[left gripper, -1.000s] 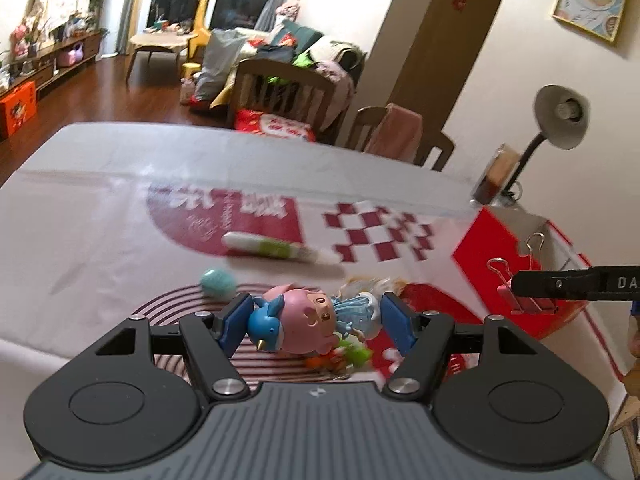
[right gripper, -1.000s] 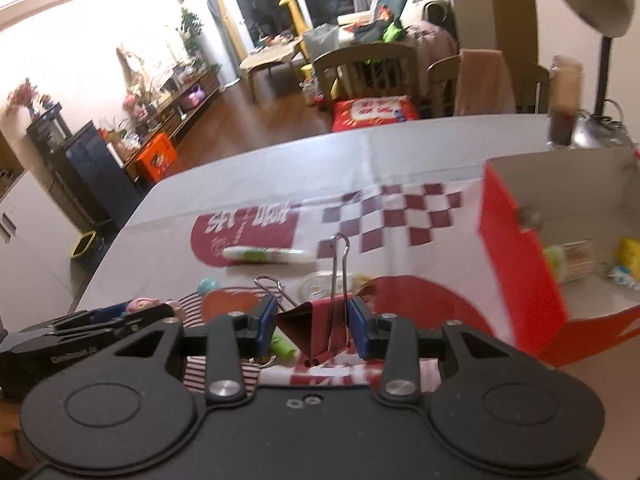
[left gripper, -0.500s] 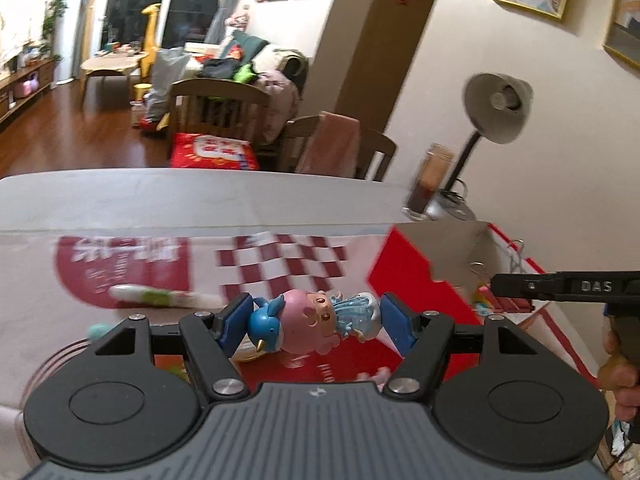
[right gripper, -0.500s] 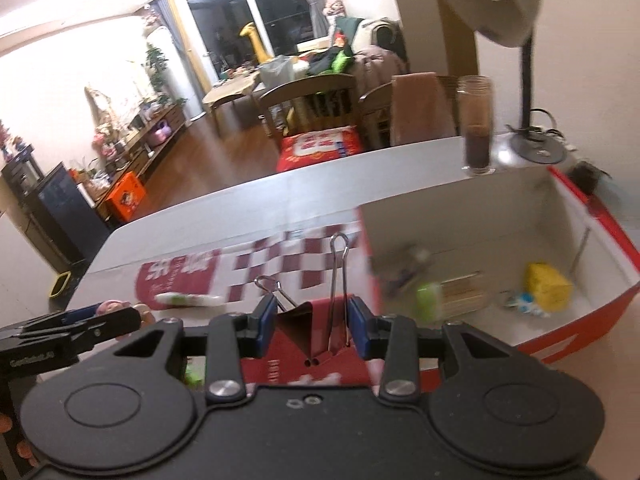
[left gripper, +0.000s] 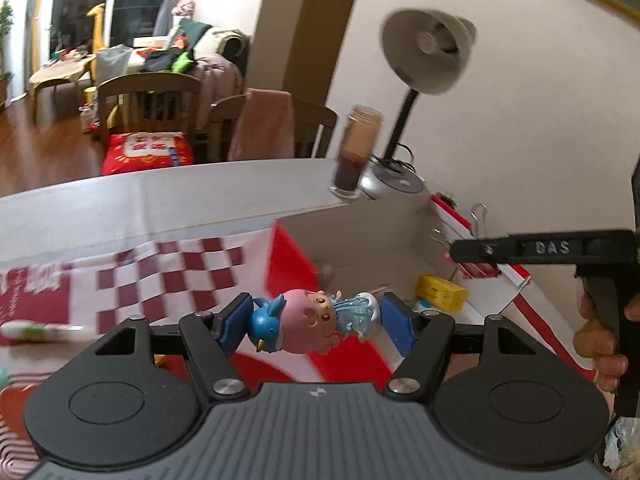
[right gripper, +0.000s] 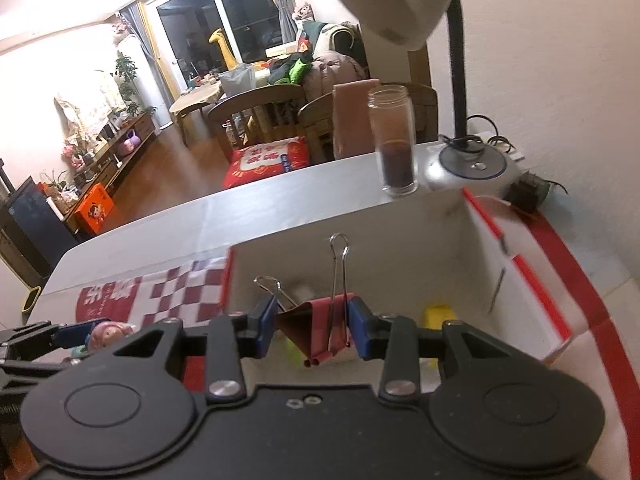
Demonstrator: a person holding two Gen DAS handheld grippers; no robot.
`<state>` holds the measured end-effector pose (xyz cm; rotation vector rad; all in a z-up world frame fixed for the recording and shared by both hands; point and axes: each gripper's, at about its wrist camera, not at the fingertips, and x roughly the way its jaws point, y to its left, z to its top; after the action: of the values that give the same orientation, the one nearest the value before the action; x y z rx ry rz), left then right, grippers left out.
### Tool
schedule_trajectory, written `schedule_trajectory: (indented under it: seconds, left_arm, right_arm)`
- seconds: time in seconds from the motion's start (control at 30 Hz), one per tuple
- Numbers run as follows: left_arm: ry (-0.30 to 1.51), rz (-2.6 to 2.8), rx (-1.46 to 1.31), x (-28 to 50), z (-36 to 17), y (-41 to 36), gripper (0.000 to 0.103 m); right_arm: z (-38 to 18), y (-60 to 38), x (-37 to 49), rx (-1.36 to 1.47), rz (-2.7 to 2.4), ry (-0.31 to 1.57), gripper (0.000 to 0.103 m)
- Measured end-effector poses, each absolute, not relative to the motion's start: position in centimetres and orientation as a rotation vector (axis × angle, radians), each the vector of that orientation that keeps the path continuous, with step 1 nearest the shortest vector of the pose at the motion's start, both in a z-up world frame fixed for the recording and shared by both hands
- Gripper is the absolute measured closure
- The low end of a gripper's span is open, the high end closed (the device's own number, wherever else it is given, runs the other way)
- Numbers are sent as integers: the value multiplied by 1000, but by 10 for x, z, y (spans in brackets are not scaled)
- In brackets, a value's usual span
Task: Organize rigid objects
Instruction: 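Carry the figurine and binder clip with both tools into the red shoebox, then open both tools to drop the figurine and binder clip into the box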
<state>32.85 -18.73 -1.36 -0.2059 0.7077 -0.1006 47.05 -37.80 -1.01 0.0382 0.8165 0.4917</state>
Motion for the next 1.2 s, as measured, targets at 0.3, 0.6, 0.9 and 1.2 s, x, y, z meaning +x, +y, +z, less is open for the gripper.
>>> schedule_trajectory:
  seconds: [0.3,0.6,0.9,1.2]
  left_arm:
    - [818,-181,-93,391,-30,-257,33]
    - [973,-185,-44,440,-65,-300,33]
    - [1100,-117,-68,474,-92,-305,33]
    - [1141,-91,-22,486,-97,-313,33]
  right_arm:
    - [-30,-404,520,40,509,872,65]
    - [-64,-402,556,8,496,945,65]
    - [-85,-391,566,-49,480,1006,65]
    - [-92,-386,573,-88,478,1066,65]
